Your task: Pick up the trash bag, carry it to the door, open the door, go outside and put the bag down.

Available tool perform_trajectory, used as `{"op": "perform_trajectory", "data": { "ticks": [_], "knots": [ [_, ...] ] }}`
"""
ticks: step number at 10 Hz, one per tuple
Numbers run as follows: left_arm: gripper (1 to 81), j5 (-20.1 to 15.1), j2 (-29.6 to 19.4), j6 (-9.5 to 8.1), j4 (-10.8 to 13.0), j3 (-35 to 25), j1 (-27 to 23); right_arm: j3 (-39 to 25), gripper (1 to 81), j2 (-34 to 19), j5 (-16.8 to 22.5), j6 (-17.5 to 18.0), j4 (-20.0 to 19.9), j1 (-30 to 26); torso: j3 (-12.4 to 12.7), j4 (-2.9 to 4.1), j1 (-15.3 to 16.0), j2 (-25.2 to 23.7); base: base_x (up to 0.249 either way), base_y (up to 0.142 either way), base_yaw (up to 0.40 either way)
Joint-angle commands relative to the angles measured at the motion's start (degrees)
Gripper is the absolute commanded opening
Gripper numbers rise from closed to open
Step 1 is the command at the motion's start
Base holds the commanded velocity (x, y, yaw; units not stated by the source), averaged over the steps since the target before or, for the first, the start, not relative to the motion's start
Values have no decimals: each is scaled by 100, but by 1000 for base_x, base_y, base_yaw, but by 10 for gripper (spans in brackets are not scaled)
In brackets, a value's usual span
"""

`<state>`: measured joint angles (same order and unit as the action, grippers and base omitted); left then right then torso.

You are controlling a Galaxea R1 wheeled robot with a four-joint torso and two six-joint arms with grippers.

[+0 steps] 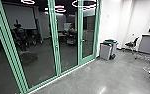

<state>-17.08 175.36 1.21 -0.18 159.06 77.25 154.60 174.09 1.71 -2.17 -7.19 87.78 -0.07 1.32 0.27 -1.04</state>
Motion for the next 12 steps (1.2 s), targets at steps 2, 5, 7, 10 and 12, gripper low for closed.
{"op": "perform_trajectory", "data": {
  "ticks": [2,5,7,10,12],
  "knots": [
    [10,-375,-1,-6,18,2,-425,-19,811,5,357,-29,42,-292,0,0,0,0,160,-70,0],
    [10,-384,-1,-6,18,2,-425,-19,811,5,357,-29,42,-300,0,0,0,0,160,-70,0],
    [10,-384,-1,-6,18,2,-434,-19,811,5,357,-29,42,-300,0,0,0,0,160,-72,0],
    [10,-384,-1,-6,19,2,-434,-19,811,-4,357,-29,42,-300,0,0,0,0,161,-74,0],
    [10,-384,8,-6,18,2,-434,-19,811,-4,357,-29,42,-300,0,0,0,0,160,-67,0]
  ]
}}
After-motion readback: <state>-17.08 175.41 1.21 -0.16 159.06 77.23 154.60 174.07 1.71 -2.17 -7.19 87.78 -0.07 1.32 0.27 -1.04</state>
